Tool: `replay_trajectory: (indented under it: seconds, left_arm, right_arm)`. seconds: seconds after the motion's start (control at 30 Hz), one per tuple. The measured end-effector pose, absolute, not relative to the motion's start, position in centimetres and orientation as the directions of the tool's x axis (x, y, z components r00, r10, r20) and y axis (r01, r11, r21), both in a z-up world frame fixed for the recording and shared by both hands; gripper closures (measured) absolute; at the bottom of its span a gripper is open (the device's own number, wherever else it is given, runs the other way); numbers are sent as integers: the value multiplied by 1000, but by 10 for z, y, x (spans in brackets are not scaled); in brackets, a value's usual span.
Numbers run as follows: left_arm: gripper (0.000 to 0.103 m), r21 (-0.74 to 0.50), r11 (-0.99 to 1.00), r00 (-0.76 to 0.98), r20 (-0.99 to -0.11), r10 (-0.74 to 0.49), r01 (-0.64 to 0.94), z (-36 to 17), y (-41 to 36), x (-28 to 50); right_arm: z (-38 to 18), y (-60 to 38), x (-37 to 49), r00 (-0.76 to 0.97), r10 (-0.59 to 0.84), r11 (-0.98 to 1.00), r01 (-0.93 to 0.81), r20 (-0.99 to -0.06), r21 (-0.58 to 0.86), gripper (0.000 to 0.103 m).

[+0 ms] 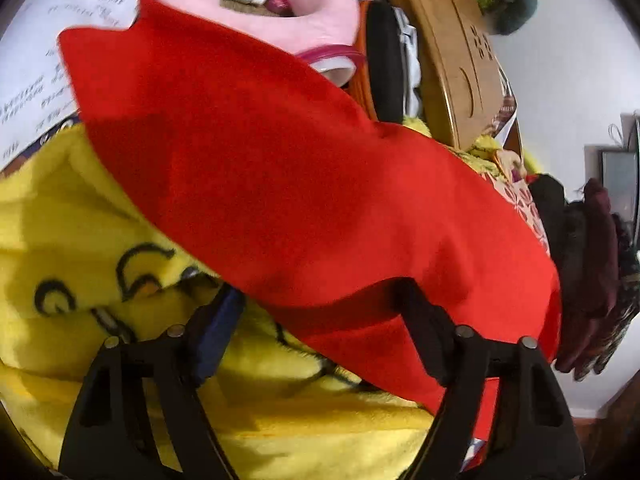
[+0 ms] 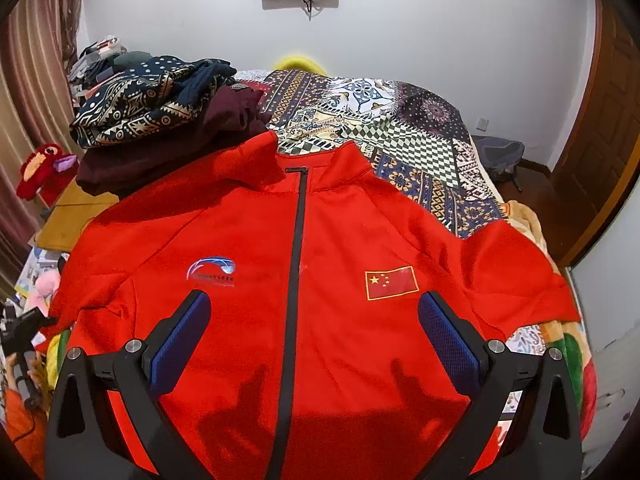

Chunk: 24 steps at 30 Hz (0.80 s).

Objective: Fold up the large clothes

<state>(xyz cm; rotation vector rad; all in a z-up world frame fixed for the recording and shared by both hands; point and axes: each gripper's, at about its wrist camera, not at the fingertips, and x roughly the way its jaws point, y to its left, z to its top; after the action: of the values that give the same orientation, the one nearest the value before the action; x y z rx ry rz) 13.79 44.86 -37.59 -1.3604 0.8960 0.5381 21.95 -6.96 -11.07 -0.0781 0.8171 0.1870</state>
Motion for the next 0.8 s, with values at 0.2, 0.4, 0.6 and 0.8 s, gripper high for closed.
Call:
replay_trajectory:
  seconds: [0.2, 0.4, 0.6, 0.8]
  left_arm:
    - [78, -420, 391, 463, -886, 20, -819, -332, 432, 156]
    - [100, -371, 506, 500, -855, 142, -779, -275, 416, 150]
    - [100, -359, 641, 615, -756, 226, -678, -193, 384, 171]
    - [100, -302, 801, 744, -620, 248, -518, -110, 321, 214]
  right_arm:
    - [-106, -67, 212, 690, 121, 975, -218, -713, -45, 0]
    - [-101, -67, 203, 717, 114, 969, -234, -688, -83, 0]
    - [-98, -80, 202, 728, 124, 970, -231, -674, -71, 0]
    - [-99, -97, 201, 739, 119, 975, -214, -663, -63, 0]
